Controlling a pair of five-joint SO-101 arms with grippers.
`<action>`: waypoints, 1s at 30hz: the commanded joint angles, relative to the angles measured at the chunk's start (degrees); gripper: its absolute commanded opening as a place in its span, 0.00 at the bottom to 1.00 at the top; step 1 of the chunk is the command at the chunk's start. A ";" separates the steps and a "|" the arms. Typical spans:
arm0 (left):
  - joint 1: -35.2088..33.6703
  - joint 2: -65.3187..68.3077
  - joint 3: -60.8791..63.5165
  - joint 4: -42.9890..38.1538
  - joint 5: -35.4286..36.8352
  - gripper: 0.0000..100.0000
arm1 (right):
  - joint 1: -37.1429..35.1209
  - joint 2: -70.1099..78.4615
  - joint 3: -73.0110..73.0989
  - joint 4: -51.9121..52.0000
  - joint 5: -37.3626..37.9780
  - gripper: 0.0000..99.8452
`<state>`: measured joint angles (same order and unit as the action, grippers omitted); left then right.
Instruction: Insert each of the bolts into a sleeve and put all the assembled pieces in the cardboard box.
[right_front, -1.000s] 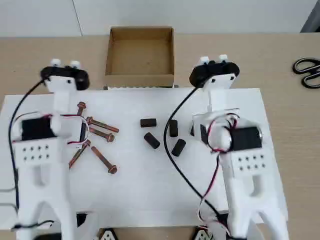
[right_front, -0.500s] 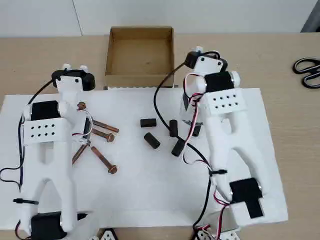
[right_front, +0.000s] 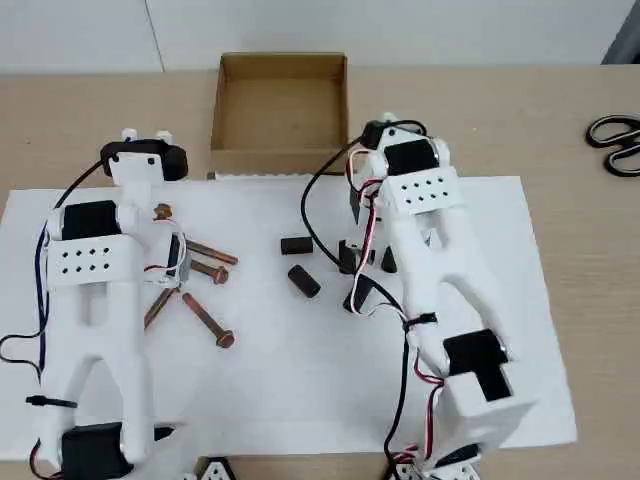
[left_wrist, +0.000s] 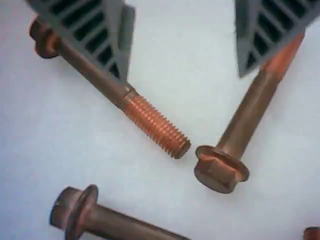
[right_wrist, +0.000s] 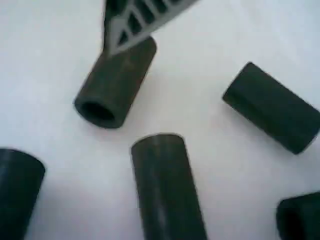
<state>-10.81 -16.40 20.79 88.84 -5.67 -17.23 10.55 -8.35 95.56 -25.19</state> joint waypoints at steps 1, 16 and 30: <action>-0.09 0.00 -2.24 -1.32 -0.09 0.14 | 0.75 2.15 -2.81 -0.57 -0.62 0.17; 0.00 0.09 -2.15 -1.49 0.18 0.14 | 4.00 9.10 -2.81 -9.01 0.53 0.17; -0.18 -0.35 2.59 -2.99 0.09 0.14 | 4.26 14.46 -2.81 -15.08 1.76 0.17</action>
<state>-10.81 -16.40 22.55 87.60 -5.67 -13.89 25.05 -8.79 81.67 -24.13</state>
